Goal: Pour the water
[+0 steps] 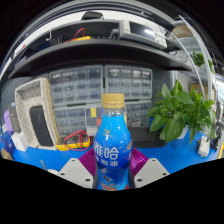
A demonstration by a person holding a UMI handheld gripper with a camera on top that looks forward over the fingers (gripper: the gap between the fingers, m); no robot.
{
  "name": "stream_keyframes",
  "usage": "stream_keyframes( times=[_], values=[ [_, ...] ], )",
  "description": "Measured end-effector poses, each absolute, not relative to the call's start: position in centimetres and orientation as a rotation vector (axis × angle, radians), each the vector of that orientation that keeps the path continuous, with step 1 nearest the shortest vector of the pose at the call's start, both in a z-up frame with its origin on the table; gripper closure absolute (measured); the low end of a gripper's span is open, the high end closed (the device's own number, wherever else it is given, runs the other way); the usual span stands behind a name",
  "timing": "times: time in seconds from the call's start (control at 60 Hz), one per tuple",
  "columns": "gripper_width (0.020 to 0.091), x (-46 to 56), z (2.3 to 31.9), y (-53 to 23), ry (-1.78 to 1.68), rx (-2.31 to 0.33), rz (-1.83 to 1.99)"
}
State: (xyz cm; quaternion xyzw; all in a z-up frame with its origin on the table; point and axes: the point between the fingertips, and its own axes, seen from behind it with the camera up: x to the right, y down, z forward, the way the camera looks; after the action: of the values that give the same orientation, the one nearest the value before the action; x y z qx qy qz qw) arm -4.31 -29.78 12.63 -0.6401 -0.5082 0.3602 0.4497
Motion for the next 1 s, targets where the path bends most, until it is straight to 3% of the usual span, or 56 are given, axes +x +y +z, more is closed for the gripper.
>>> stream_keyframes(
  times=[0.15,0.183,0.317,0.517,0.55,0.583,0.683,0.867,1.0],
  values=[
    [0.0692,-4.2,8.0,-29.7,-1.314,-1.595,0.852],
    [0.0662,-4.0,7.0,-29.8,-1.327,-1.605,0.848],
    [0.0672,-3.9,7.4,-29.7,-1.262,-1.598,0.898],
    [0.0578,-3.3,7.1,-30.0,-1.298,-1.605,0.848],
    [0.0532,-2.9,6.7,-30.0,-1.312,-1.621,0.824],
    [0.0442,-2.4,6.2,-29.7,-1.324,-1.636,0.787],
    [0.0368,-0.9,5.4,-29.6,-1.349,-1.672,0.729],
    [0.0359,3.1,5.4,-31.4,-1.407,-1.725,0.746],
    [0.0361,5.9,7.4,-33.8,-1.477,-1.7,0.774]
  ],
)
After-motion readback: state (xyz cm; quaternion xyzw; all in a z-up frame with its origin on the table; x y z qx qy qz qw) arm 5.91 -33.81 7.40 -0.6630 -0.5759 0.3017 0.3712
